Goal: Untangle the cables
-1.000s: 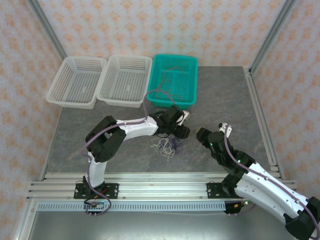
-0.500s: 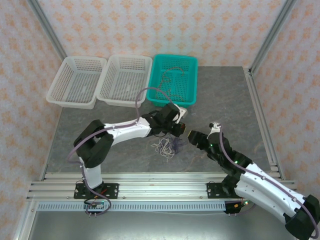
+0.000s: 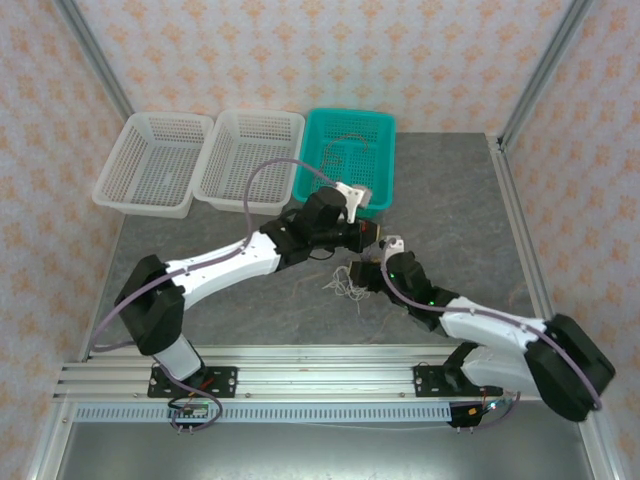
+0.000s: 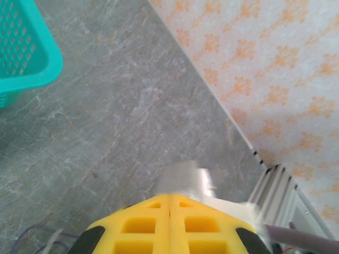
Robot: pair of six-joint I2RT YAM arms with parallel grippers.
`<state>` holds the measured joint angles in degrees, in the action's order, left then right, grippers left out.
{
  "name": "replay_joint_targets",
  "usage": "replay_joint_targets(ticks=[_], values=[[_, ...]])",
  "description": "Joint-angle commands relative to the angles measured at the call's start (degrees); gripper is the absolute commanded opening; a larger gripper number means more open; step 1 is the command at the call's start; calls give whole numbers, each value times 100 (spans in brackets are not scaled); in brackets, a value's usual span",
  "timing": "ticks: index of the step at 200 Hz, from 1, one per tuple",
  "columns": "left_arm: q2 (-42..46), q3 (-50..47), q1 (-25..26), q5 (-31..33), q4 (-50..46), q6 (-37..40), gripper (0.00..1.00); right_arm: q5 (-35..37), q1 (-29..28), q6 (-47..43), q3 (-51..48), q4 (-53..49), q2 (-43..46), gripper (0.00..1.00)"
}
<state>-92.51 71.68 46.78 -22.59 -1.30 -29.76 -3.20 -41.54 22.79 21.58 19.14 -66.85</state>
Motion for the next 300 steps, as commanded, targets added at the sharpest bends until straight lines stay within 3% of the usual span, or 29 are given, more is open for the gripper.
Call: replay_joint_targets(ticks=[1,9,40,77,104,121,156,190,219,241,275,300], values=[[645,68,-13,30,121,-161,0,1364,14,216,293,267,-513,30],[838,153,-24,154,-79,-118,0,1512,23,392,278,260,-655,24],[1594,468,-222,918,-1077,228,0,1648,82,1174,102,-57,-931,23],[2632,33,-1262,1277,-1565,-376,0,1844,430,1877,-249,-643,-414,24],[3275,-458,-1646,1580,-1721,-351,0,2037,547,1720,-379,-903,100,21],[3452,-747,-1680,1606,-1967,-312,0,1871,601,1438,-398,-911,418,0],[3848,-2168,-1679,1204,-1687,-121,0,597,603,-297,-26,-790,937,0],[4293,-3508,-1668,886,-975,275,16,0,596,-1565,770,-1486,932,0],[4679,-3537,-1673,832,-1182,936,42,-311,599,-2144,1353,-1998,639,0],[4887,-3274,-1664,382,-1391,1708,56,-461,600,-2283,1596,-2172,470,0],[4469,-2732,-1419,-328,-1453,2237,63,-618,603,-2281,1742,-2223,404,0],[3719,-2412,-761,-547,-776,2298,63,-655,602,-2283,1753,-2226,409,0]])
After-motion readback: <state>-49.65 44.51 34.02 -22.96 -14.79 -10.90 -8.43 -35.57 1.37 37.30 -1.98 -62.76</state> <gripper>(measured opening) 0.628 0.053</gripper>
